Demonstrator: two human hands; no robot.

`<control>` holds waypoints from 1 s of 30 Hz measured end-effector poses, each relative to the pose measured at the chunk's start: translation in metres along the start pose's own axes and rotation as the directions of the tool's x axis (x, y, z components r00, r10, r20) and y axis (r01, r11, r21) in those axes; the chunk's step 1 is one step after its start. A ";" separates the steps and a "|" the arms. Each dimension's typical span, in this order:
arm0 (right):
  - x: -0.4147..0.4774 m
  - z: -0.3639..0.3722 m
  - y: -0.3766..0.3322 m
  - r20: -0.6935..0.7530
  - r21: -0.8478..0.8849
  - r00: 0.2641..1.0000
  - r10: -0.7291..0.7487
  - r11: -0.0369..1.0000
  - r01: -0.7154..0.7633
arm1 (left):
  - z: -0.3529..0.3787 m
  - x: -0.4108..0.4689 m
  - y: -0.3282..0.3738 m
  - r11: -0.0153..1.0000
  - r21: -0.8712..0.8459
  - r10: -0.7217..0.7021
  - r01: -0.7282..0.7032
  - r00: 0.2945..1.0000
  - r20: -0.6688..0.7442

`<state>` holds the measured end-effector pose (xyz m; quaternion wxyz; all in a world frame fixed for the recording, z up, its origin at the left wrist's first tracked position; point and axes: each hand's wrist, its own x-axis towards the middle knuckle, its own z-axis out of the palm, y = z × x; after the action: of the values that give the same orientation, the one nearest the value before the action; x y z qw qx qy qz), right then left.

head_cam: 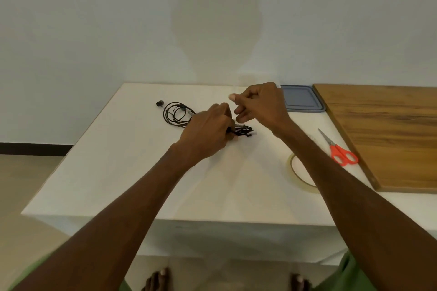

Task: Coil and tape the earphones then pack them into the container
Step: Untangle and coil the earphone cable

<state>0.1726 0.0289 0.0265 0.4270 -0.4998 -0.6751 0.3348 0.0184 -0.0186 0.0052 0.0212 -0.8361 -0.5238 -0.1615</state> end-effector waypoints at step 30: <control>-0.038 -0.075 0.015 -0.029 -0.263 0.998 0.057 0.963 -0.063 | 0.008 0.023 0.070 0.977 -0.210 -0.063 0.029 0.985 -0.158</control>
<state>0.2524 -0.0015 0.0348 0.3534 -0.5758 -0.6938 0.2494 0.0915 -0.0288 0.0133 -0.0266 -0.8053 -0.5200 -0.2835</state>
